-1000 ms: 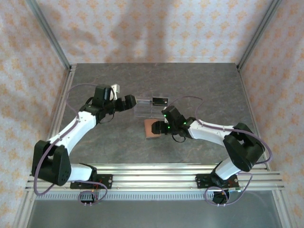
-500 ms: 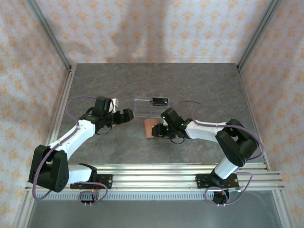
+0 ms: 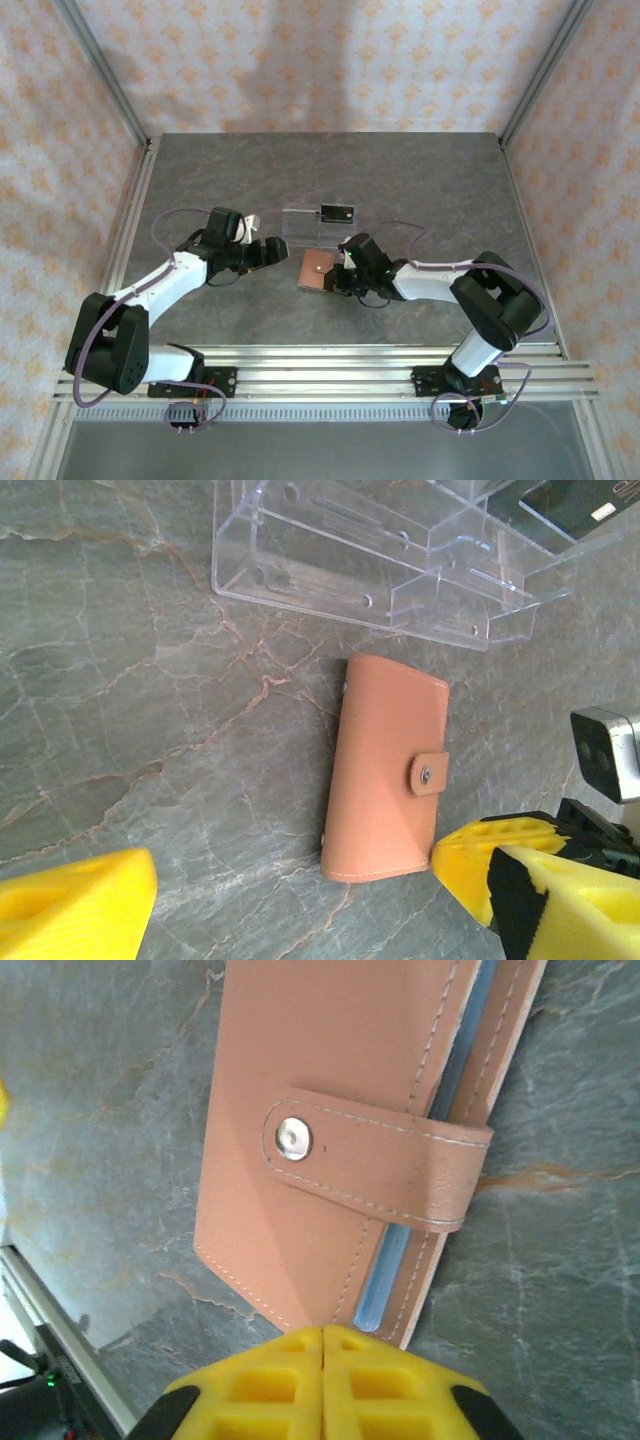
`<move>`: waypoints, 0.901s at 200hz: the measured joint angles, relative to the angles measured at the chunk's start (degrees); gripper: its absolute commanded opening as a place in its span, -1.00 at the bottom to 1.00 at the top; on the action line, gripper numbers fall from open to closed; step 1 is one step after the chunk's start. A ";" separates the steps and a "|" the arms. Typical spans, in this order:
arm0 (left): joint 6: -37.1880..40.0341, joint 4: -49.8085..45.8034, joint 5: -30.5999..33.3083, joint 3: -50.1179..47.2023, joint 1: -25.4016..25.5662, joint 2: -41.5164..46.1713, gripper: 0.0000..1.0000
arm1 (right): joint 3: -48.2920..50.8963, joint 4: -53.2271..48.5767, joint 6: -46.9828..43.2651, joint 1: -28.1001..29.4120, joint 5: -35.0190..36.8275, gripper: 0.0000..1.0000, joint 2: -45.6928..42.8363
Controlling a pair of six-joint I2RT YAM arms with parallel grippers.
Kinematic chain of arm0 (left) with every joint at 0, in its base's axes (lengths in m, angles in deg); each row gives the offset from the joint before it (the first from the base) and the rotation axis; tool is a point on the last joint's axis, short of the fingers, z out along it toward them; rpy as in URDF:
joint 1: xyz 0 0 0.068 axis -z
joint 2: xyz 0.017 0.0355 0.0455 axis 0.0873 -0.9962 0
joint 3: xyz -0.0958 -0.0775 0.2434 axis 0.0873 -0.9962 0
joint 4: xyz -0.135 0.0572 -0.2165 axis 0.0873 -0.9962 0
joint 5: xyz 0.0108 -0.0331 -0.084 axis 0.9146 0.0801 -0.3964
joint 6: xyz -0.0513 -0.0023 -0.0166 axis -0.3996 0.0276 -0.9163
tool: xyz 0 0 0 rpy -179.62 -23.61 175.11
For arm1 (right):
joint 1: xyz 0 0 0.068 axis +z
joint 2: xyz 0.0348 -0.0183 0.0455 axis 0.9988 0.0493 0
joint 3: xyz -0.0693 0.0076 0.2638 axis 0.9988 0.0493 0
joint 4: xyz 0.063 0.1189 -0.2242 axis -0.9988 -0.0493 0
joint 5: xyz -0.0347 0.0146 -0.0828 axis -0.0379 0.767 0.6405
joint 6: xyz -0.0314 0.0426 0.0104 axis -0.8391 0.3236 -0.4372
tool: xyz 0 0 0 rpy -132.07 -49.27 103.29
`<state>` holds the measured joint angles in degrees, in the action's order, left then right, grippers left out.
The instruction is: Put the credit cards into the card holder
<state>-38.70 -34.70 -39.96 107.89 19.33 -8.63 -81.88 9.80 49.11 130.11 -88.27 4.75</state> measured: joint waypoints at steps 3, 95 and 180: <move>0.00 0.00 -0.17 -0.02 0.11 0.00 0.73 | 0.22 0.55 0.02 0.00 -0.13 -0.96 0.00; 0.39 4.22 -0.92 0.63 6.12 -9.99 0.26 | 0.46 -0.42 0.15 -2.19 3.17 -0.53 -3.50; 1.25 5.53 -3.87 5.60 7.89 -17.88 -0.13 | 0.24 7.50 3.63 -4.28 -1.16 -0.63 4.44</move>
<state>-37.46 -29.17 -43.82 113.49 27.22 -26.51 -81.64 17.30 52.74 125.83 -89.43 9.19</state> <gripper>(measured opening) 0.481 0.190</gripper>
